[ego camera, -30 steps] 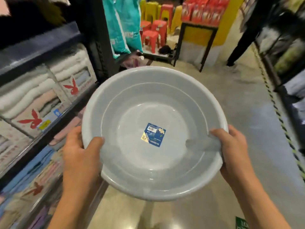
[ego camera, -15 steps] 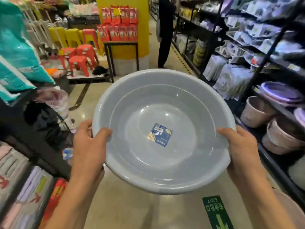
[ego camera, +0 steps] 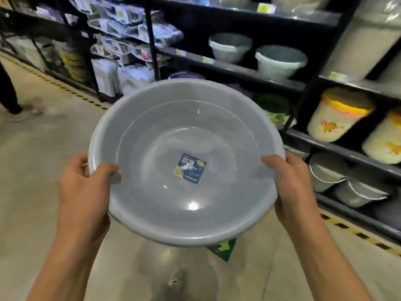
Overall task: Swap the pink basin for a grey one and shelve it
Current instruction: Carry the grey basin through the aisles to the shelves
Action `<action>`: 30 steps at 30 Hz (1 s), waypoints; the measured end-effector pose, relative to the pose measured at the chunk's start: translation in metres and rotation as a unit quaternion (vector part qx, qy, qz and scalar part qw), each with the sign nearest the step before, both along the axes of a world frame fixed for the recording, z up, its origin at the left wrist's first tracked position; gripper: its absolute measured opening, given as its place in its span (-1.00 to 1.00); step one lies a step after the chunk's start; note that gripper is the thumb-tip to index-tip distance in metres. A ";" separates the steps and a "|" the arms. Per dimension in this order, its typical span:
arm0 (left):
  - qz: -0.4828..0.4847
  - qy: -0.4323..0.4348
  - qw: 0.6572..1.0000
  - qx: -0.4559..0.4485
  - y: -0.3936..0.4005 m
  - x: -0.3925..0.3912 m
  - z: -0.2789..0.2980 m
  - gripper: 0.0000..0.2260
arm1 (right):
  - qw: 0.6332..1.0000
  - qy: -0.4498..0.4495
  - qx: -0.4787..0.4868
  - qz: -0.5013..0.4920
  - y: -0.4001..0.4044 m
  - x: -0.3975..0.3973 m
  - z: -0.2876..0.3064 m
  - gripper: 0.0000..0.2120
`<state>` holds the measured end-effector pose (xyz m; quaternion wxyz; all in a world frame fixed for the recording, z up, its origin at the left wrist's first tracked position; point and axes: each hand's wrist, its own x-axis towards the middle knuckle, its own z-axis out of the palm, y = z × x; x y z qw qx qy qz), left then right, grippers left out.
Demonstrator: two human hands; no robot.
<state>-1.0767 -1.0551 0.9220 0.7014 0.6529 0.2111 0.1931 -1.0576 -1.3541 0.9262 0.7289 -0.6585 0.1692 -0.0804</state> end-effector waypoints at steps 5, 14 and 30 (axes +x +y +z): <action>-0.115 -0.009 0.993 0.009 -0.029 0.099 -0.006 -0.67 | 0.991 -0.001 -0.017 -0.133 -0.023 0.018 -0.006 -0.67; -0.265 -0.003 0.963 0.051 -0.100 0.230 -0.030 -0.63 | 0.954 0.019 -0.041 -0.296 -0.063 0.055 -0.021 -0.73; -0.328 0.062 0.920 0.205 -0.248 0.420 -0.121 -0.67 | 0.930 0.117 -0.146 -0.316 -0.212 0.243 -0.119 -0.75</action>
